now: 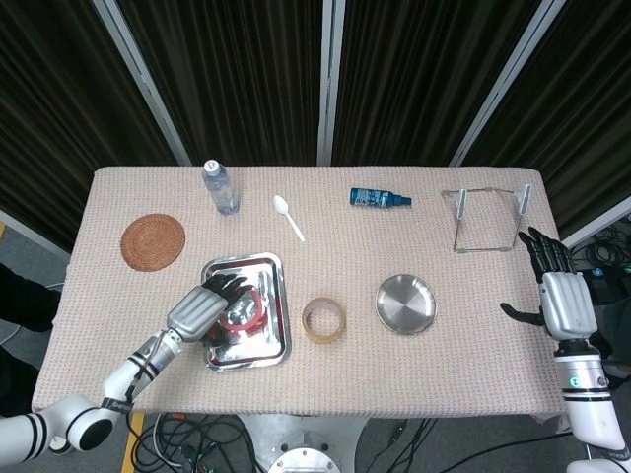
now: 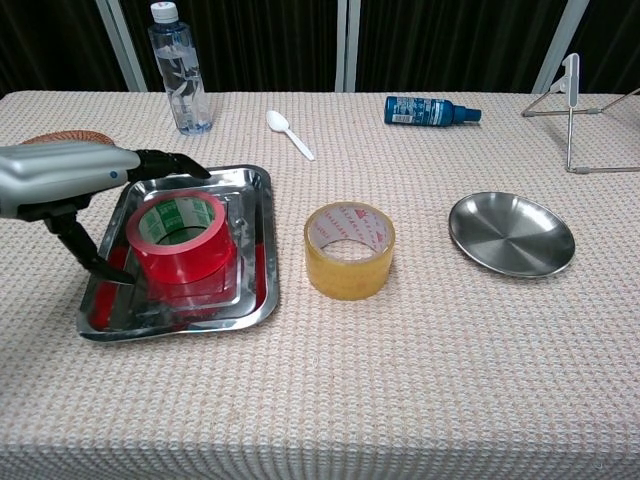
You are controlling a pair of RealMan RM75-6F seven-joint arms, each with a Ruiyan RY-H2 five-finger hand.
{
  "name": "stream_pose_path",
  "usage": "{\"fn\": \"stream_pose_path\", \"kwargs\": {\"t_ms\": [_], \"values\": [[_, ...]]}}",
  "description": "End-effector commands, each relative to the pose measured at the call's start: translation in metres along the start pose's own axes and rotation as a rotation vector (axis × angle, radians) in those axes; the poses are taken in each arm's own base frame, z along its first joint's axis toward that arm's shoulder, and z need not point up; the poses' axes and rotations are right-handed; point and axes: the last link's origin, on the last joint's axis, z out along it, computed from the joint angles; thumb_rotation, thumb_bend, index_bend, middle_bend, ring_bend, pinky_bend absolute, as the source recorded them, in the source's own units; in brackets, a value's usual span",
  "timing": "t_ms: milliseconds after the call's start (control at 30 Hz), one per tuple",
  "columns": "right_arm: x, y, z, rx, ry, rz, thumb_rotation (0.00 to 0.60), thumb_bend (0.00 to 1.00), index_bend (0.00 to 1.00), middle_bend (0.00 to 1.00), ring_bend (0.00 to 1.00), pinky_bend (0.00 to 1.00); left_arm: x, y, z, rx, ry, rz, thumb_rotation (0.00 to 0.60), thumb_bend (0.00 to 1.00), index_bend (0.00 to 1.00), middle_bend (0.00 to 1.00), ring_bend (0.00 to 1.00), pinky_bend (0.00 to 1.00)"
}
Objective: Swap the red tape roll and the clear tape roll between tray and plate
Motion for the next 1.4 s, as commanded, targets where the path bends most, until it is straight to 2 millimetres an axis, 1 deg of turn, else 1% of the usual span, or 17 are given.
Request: {"fn": "stream_pose_path", "kwargs": {"t_ms": [33, 267, 400, 567, 700, 767, 867, 967, 1000, 1100, 1200, 1400], "values": [[-0.001, 0.002, 0.000, -0.005, -0.002, 0.003, 0.600, 0.00, 0.00, 0.00, 0.00, 0.00, -0.002, 0.000, 0.007, 0.002, -0.024, 0.008, 0.600, 0.08, 0.06, 0.01, 0.00, 0.09], [-0.002, 0.008, 0.001, -0.018, -0.004, 0.007, 0.600, 0.00, 0.00, 0.00, 0.00, 0.00, 0.000, -0.002, 0.021, 0.009, -0.057, 0.011, 0.600, 0.09, 0.06, 0.03, 0.00, 0.10], [-0.001, 0.010, 0.001, -0.026, -0.001, 0.006, 0.600, 0.00, 0.00, 0.00, 0.00, 0.00, 0.004, -0.003, 0.025, 0.010, -0.089, 0.031, 0.600, 0.12, 0.07, 0.11, 0.01, 0.13], [-0.002, 0.014, 0.000, -0.040, -0.001, 0.006, 0.600, 0.00, 0.00, 0.00, 0.00, 0.00, 0.008, 0.000, 0.028, 0.012, -0.078, 0.044, 0.600, 0.21, 0.15, 0.19, 0.07, 0.20], [-0.003, 0.016, -0.001, -0.046, -0.003, 0.006, 0.600, 0.00, 0.00, 0.00, 0.00, 0.00, 0.011, 0.002, 0.030, 0.012, -0.061, 0.050, 0.600, 0.24, 0.20, 0.24, 0.12, 0.25], [-0.002, 0.017, -0.001, -0.049, -0.001, 0.006, 0.600, 0.00, 0.00, 0.00, 0.00, 0.00, 0.017, 0.004, 0.031, 0.006, -0.044, 0.055, 0.600, 0.25, 0.22, 0.26, 0.14, 0.28], [0.000, 0.019, -0.002, -0.052, 0.007, 0.009, 0.600, 0.00, 0.00, 0.00, 0.00, 0.00, 0.031, 0.008, 0.036, -0.009, -0.004, 0.063, 0.600, 0.26, 0.23, 0.27, 0.15, 0.28], [0.001, 0.021, -0.006, -0.056, 0.016, 0.012, 0.600, 0.00, 0.00, 0.00, 0.00, 0.00, 0.052, 0.015, 0.050, -0.034, 0.039, 0.084, 0.600, 0.26, 0.23, 0.27, 0.15, 0.29], [0.001, 0.022, -0.008, -0.057, 0.020, 0.014, 0.600, 0.00, 0.00, 0.00, 0.00, 0.00, 0.060, 0.018, 0.058, -0.047, 0.055, 0.092, 0.600, 0.26, 0.23, 0.27, 0.15, 0.29], [0.002, 0.025, -0.014, -0.061, 0.031, 0.021, 0.600, 0.00, 0.00, 0.00, 0.00, 0.00, 0.075, 0.025, 0.082, -0.065, 0.086, 0.136, 0.600, 0.26, 0.23, 0.27, 0.15, 0.29], [0.001, 0.030, -0.022, -0.066, 0.036, 0.018, 0.600, 0.00, 0.00, 0.00, 0.00, 0.00, 0.081, 0.035, 0.107, -0.081, 0.089, 0.133, 0.600, 0.27, 0.23, 0.27, 0.15, 0.29], [0.005, 0.039, -0.028, -0.073, 0.062, 0.021, 0.600, 0.00, 0.00, 0.00, 0.00, 0.00, 0.079, 0.053, 0.149, -0.106, 0.067, 0.124, 0.600, 0.28, 0.23, 0.27, 0.15, 0.29]]}}
